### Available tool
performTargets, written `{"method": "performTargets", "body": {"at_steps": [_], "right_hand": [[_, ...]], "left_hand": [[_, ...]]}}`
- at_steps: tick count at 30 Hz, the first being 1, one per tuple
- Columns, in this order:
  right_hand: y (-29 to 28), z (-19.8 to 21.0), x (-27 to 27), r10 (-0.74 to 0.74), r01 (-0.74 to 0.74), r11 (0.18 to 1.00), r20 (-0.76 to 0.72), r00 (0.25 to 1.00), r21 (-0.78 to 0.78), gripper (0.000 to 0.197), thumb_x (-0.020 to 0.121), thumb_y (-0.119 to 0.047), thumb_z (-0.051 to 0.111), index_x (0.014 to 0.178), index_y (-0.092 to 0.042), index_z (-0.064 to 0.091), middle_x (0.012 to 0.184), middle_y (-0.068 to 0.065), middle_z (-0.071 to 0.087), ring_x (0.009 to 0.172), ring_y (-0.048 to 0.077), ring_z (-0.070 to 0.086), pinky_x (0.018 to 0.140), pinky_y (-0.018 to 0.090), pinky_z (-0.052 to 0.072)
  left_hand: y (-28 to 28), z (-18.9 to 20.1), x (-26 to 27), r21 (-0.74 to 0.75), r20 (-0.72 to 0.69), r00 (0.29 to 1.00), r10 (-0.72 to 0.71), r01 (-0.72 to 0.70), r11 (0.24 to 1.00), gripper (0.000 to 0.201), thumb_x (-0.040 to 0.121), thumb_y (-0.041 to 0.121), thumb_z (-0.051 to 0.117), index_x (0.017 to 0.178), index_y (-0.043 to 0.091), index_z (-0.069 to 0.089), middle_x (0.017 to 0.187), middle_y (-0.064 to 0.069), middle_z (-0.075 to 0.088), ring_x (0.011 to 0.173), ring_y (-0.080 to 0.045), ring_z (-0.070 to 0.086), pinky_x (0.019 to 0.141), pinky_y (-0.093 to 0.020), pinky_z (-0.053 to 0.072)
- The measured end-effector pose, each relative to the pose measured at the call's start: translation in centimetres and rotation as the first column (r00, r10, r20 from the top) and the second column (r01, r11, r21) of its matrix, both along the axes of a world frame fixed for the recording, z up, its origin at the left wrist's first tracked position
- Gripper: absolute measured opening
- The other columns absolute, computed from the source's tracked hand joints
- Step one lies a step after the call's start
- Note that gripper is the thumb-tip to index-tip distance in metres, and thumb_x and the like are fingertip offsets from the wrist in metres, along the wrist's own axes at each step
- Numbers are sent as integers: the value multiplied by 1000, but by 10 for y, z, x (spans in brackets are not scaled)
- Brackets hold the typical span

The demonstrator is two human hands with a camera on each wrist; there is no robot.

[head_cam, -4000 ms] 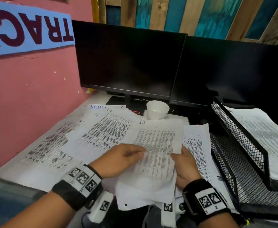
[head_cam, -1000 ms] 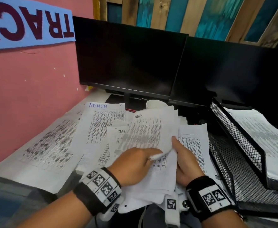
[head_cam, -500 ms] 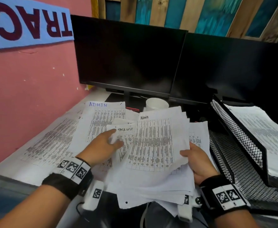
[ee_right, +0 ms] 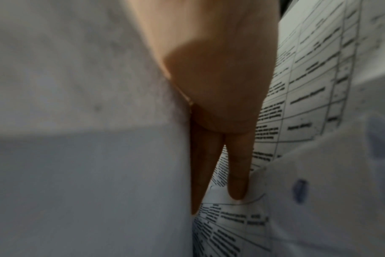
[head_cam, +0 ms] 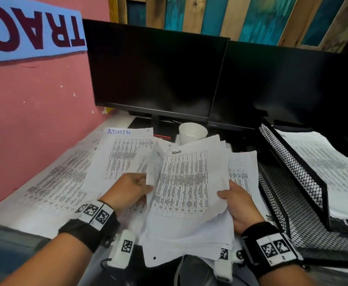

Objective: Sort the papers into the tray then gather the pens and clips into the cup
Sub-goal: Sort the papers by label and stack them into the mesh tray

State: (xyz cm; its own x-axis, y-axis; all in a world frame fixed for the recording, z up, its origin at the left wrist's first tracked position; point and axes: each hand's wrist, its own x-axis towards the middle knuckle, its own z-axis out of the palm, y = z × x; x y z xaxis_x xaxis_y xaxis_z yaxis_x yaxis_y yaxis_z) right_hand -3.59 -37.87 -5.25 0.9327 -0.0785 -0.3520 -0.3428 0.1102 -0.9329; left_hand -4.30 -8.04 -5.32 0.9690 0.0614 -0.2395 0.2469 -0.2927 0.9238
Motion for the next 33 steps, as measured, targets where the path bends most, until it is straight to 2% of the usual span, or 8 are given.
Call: {"method": "performTargets", "body": {"at_steps": [2, 6, 10, 14, 18, 23, 29, 33], "right_hand": [[-1, -1, 0, 21, -21, 1000, 8, 1000, 4, 52, 97, 15, 38, 136, -7, 64, 117, 23, 77, 110, 46, 73, 99, 63, 55], [-7, 8, -2, 56, -58, 996, 39, 998, 69, 51, 98, 15, 38, 132, -11, 66, 116, 21, 78, 104, 41, 77, 84, 53, 62], [-11, 23, -6, 77, -93, 984, 107, 991, 153, 48, 99, 15, 40, 127, -14, 67, 117, 17, 79, 101, 36, 78, 78, 49, 66], [-1, 19, -4, 69, -86, 988, 132, 989, 128, 45, 100, 14, 43, 131, -11, 65, 121, 20, 77, 107, 40, 75, 87, 53, 63], [20, 4, -4, 127, -133, 990, 108, 986, 48, 44, 101, 13, 45, 132, -12, 63, 122, 19, 77, 110, 41, 75, 96, 60, 58], [29, 4, -3, 124, -109, 987, 135, 983, -117, 36, 101, 6, 55, 125, -17, 67, 121, 12, 78, 103, 30, 78, 93, 53, 62], [25, 44, -2, 113, -97, 993, 267, 957, -71, 51, 104, 1, 56, 142, -31, 47, 124, 4, 74, 106, 25, 77, 81, 39, 66], [37, 77, -2, 99, -33, 988, 467, 879, -148, 47, 104, 7, 45, 131, -28, 62, 126, 0, 76, 117, 22, 74, 101, 48, 59]], "left_hand": [[-1, 4, -2, 58, -27, 997, -67, 68, 996, 19, 100, 5, 65, 94, 13, 81, 77, -4, 81, 71, -23, 75, 73, -42, 64], [6, 5, 1, 201, 25, 999, -42, 36, 979, 40, 101, 6, 59, 63, 14, 48, 55, 0, 47, 52, -20, 51, 62, -32, 45], [18, 8, 2, 117, 171, 977, 127, -148, 982, 37, 104, 16, 57, 68, 9, 49, 56, 6, 43, 55, -15, 40, 59, -28, 34], [9, 14, -2, -257, 124, 964, 233, -196, 947, 17, 111, 28, 51, 108, 23, 66, 104, 3, 66, 97, -19, 61, 98, -43, 46], [-3, 20, -12, -271, 112, 993, 44, -12, 962, 69, 90, 76, 59, 149, 41, 48, 144, 29, 50, 130, 11, 50, 122, -27, 36], [-7, 30, -18, -71, 244, 970, -17, 35, 997, 27, 100, 16, 71, 124, 26, 66, 118, 15, 79, 109, -8, 76, 104, -44, 58], [0, 66, -21, -229, 401, 914, 66, 30, 973, 25, 96, -2, 67, 113, 16, 71, 113, 0, 82, 105, -20, 79, 97, -43, 61], [-8, 93, -25, -149, 572, 819, 47, 47, 988, 27, 103, 6, 61, 114, 30, 67, 115, 18, 79, 110, -5, 75, 95, -27, 60]]}}
